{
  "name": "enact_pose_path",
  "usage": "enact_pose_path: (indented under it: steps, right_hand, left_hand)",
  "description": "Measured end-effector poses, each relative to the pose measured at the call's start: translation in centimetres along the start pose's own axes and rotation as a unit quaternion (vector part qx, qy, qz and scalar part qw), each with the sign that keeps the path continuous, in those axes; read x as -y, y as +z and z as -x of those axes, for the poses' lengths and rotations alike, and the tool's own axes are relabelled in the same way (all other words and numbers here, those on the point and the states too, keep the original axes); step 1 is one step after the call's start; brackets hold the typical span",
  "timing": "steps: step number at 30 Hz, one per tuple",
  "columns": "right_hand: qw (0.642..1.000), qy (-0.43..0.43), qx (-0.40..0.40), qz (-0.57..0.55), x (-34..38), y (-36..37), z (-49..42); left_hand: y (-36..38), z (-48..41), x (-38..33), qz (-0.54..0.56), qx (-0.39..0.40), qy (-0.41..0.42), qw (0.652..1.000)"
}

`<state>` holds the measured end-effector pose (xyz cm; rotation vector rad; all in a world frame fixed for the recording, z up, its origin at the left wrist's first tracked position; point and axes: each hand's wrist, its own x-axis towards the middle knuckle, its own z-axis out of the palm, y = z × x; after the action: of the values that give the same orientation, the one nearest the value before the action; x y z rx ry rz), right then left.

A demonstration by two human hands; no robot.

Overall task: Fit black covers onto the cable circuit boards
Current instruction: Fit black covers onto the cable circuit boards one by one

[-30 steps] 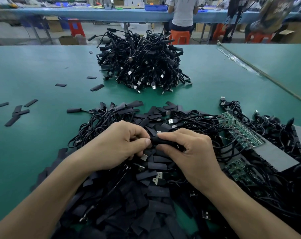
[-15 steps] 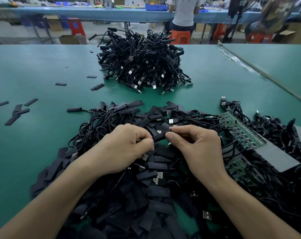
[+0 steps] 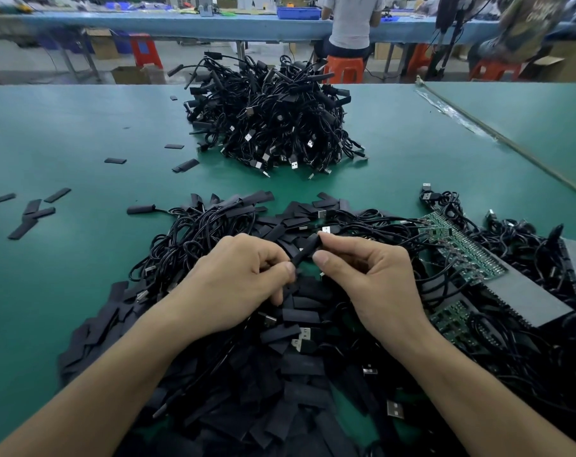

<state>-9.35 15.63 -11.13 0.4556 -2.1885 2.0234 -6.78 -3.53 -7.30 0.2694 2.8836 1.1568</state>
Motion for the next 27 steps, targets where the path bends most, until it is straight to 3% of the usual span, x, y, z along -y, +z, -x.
enact_pose_path:
  steps: [16, 27]
  right_hand:
    - [0.999, 0.003, -0.038, -0.012, 0.02, -0.26, 0.06]
    - [0.998, 0.014, -0.049, 0.041, 0.00, -0.19, 0.15]
  left_hand:
    - [-0.21, -0.08, -0.06, 0.039, 0.019, -0.014, 0.999]
    - [-0.34, 0.16, -0.59, -0.001, 0.032, -0.006, 0.999]
